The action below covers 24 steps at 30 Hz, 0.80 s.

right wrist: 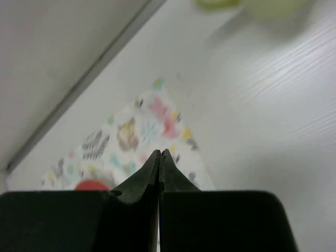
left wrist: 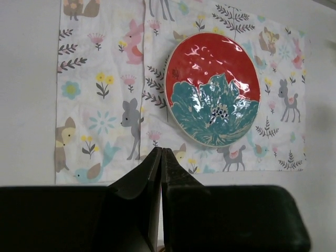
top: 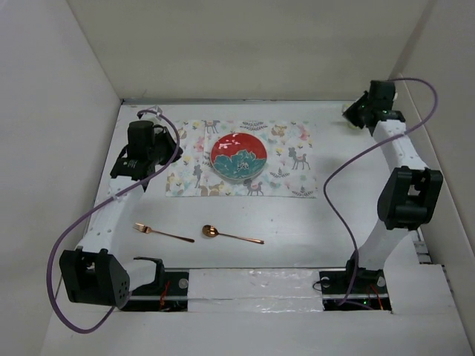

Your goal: Set the dinner table for one person

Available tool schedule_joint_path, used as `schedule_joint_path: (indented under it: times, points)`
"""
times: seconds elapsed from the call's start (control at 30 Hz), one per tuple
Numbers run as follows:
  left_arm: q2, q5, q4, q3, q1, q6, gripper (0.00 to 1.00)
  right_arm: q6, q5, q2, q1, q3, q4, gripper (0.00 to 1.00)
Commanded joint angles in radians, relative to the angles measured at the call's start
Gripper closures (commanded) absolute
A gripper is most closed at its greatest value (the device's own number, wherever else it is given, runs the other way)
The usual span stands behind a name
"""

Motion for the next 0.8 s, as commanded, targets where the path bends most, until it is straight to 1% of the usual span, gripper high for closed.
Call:
schedule_joint_path:
  times: [0.0,0.03,0.07,0.1,0.13,0.17,0.2,0.23,0.27,0.3,0.4,0.63,0.77]
  points:
    - [-0.024,-0.022,0.003,0.016,-0.006,0.004,1.00,-0.079,0.226,0.071,-0.049,0.196,-0.149,0.99]
    - [-0.024,-0.033,-0.002,0.018,-0.006,-0.003,0.99,-0.080,0.255,0.103,-0.075,0.297,-0.176,0.94]
    - [-0.023,-0.045,-0.005,0.021,-0.006,-0.006,0.86,-0.079,0.306,0.137,-0.086,0.352,-0.210,0.86]
    - [-0.018,-0.054,-0.009,0.024,-0.006,-0.008,0.82,-0.076,0.327,0.171,-0.096,0.402,-0.273,0.70]
    - [-0.015,-0.059,-0.012,0.027,-0.006,-0.008,0.78,-0.079,0.362,0.235,-0.105,0.449,-0.294,0.63]
    - [-0.004,-0.057,-0.012,0.033,-0.006,-0.009,0.72,-0.087,0.375,0.266,-0.118,0.533,-0.314,0.55]
    - [0.000,-0.054,-0.014,0.034,-0.006,-0.011,0.69,-0.090,0.383,0.298,-0.118,0.579,-0.359,0.45]
    - [0.006,-0.050,-0.014,0.038,-0.006,-0.012,0.67,-0.093,0.386,0.359,-0.128,0.626,-0.382,0.41]
    - [0.017,-0.042,-0.012,0.045,-0.006,-0.012,0.65,-0.093,0.393,0.390,-0.138,0.703,-0.405,0.39]
    - [0.025,-0.038,-0.017,0.048,-0.006,-0.012,0.64,-0.091,0.400,0.412,-0.138,0.733,-0.428,0.36]
    - [0.052,-0.033,-0.029,0.068,-0.006,-0.008,0.63,-0.093,0.407,0.465,-0.149,0.787,-0.428,0.34]
    - [0.088,-0.025,-0.032,0.090,-0.006,-0.003,0.63,-0.067,0.426,0.527,-0.168,0.799,-0.431,0.35]
    - [0.102,-0.018,-0.032,0.088,-0.006,-0.003,0.64,-0.042,0.407,0.539,-0.168,0.792,-0.391,0.34]
